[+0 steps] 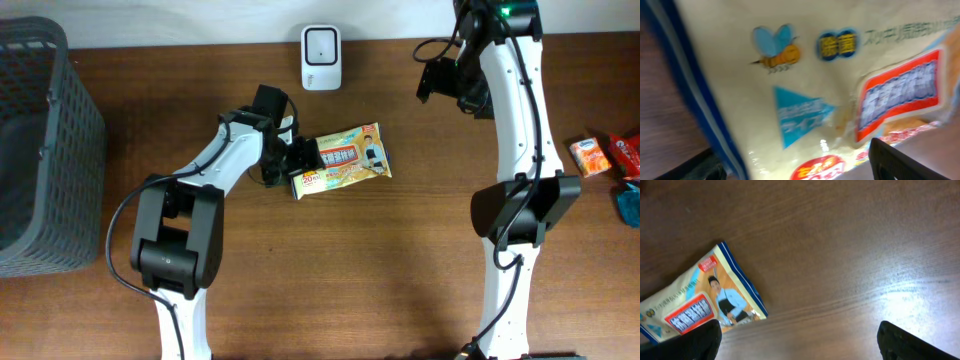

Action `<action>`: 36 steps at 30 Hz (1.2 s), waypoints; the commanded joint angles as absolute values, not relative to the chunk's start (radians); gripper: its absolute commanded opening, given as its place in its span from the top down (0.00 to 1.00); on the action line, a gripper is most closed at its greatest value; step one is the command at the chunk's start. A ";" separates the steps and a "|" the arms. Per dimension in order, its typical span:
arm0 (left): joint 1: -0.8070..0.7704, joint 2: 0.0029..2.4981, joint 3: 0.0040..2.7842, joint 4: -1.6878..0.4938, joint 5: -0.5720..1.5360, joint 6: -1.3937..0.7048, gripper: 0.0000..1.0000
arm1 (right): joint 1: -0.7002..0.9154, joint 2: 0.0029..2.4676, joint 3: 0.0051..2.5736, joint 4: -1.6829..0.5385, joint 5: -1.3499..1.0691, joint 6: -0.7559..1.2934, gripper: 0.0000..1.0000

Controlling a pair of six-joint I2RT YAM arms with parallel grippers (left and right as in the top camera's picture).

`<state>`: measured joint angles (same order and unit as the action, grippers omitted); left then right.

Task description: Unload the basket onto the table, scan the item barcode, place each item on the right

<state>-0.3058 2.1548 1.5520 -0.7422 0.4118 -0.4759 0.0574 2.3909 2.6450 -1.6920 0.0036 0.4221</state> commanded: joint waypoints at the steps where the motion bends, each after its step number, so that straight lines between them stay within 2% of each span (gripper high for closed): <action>1: -0.305 2.214 1.545 -0.707 0.469 -0.478 0.48 | 0.052 2.387 2.654 -1.695 0.020 0.423 0.01; 3: -0.305 2.214 1.545 -0.718 0.366 -0.478 0.76 | 0.052 2.387 2.654 -1.695 0.019 0.423 0.01; 6: -0.299 2.206 1.566 -0.764 0.305 -0.445 0.99 | 0.052 2.387 2.654 -1.695 0.020 0.423 0.01; 8: -0.287 2.191 1.678 -0.899 0.225 -0.362 1.00 | 0.052 2.387 2.654 -1.695 0.019 0.423 0.01; 10: -0.289 2.191 1.843 -1.095 0.016 -0.308 0.99 | 0.052 2.387 2.654 -1.695 0.019 0.423 0.01; 15: -0.289 2.189 1.933 -1.211 -0.059 -0.308 1.00 | 0.052 2.387 2.654 -1.695 0.020 0.423 0.01; 17: -0.289 2.184 2.083 -1.369 -0.315 -0.361 1.00 | 0.052 2.387 2.654 -1.695 0.020 0.423 0.01; 18: -0.287 2.184 2.268 -1.509 -0.527 -0.381 1.00 | 0.052 2.387 2.654 -1.695 0.020 0.423 0.01; 20: -0.286 2.184 2.417 -1.588 -0.625 -0.380 1.00 | 0.052 2.387 2.654 -1.695 0.019 0.423 0.01; 23: -0.290 2.185 2.494 -1.626 -0.628 -0.350 1.00 | 0.052 2.387 2.654 -1.695 0.019 0.423 0.01; 26: -0.306 2.194 2.397 -1.597 -0.400 -0.393 1.00 | 0.052 2.387 2.654 -1.695 0.020 0.423 0.01; 29: -0.392 2.194 2.170 -1.422 -0.355 -0.397 1.00 | 0.052 2.387 2.654 -1.695 0.019 0.423 0.01; 31: -0.450 2.194 2.127 -1.351 -0.258 -0.396 1.00 | 0.052 2.387 2.654 -1.695 0.020 0.423 0.01; 36: -0.483 2.193 2.130 -1.327 -0.257 -0.396 1.00 | 0.052 2.387 2.654 -1.695 0.020 0.423 0.01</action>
